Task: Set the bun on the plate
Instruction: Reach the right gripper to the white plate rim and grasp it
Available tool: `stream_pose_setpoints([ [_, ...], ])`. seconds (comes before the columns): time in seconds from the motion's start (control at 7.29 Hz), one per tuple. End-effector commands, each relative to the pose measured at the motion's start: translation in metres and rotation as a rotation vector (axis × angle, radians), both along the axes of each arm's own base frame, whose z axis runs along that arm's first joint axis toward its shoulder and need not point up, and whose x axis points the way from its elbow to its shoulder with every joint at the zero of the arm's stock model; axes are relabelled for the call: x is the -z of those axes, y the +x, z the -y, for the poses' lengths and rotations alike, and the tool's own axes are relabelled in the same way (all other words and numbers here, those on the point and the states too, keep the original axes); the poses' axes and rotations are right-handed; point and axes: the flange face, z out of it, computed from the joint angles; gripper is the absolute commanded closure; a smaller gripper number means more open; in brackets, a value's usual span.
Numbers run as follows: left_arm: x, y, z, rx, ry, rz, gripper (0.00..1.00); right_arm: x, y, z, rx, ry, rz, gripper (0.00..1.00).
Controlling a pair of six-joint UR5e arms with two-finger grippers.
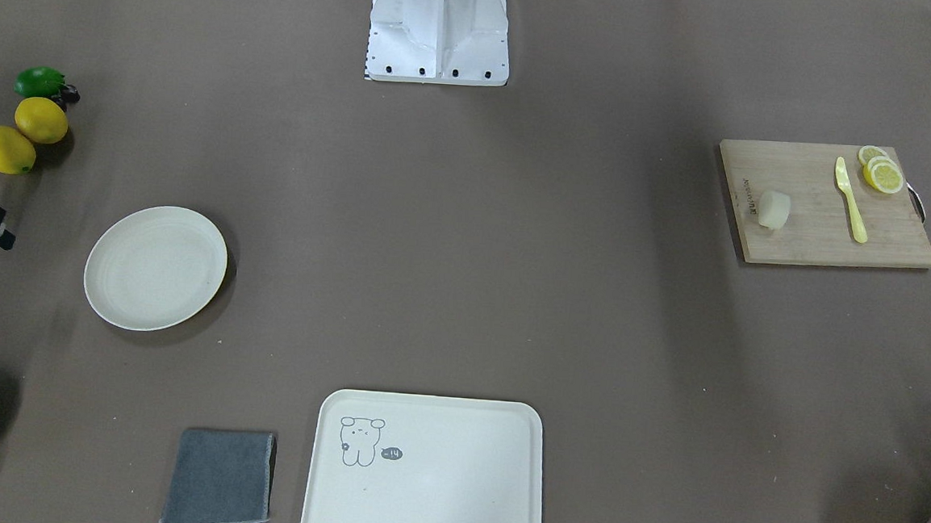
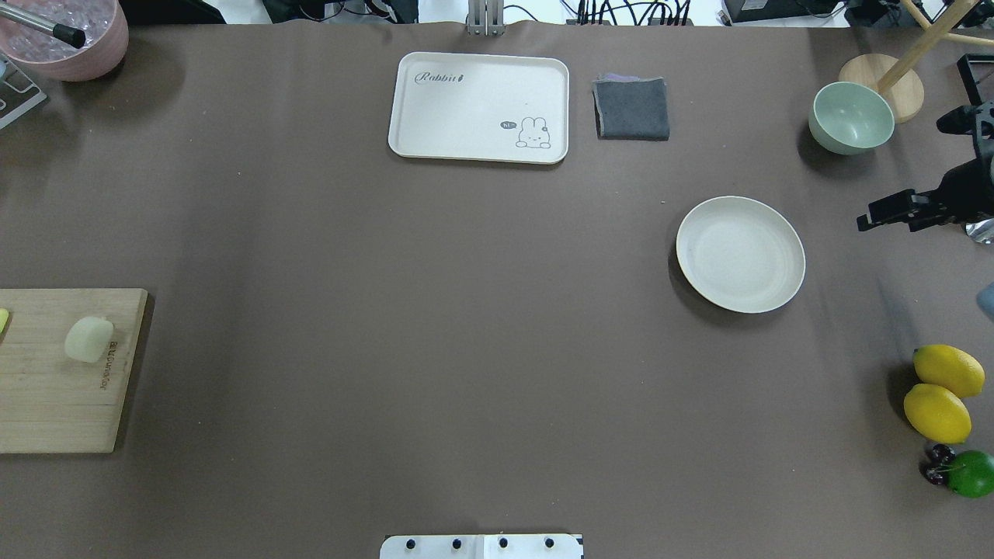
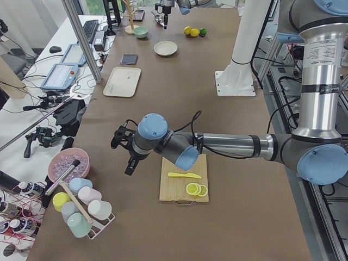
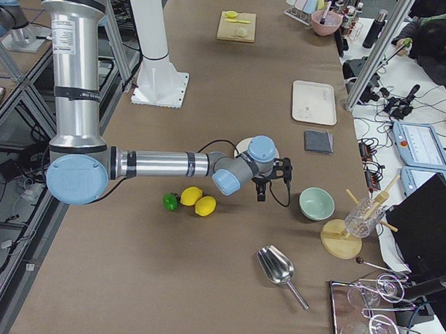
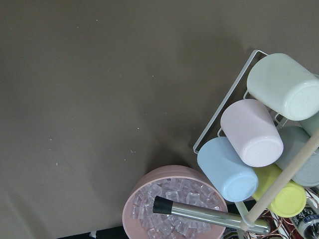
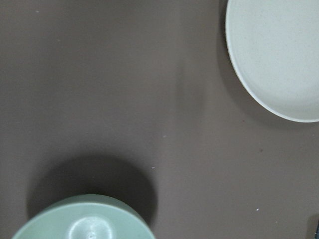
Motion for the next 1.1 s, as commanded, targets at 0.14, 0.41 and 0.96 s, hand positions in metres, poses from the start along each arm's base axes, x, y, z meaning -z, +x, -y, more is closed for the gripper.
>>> stream_pose_setpoints([
  [0.14,-0.007,0.000,0.000,0.001,-0.012,0.002,0.01,0.014,-0.076,-0.019,0.008,0.025,0.017,0.00],
  [0.41,-0.008,0.000,-0.001,0.001,-0.015,0.002,0.01,0.012,-0.093,-0.024,0.037,0.020,0.016,0.01],
  [0.96,-0.008,0.000,0.000,0.003,-0.016,0.000,0.01,0.000,-0.098,-0.026,0.046,0.006,0.003,1.00],
])
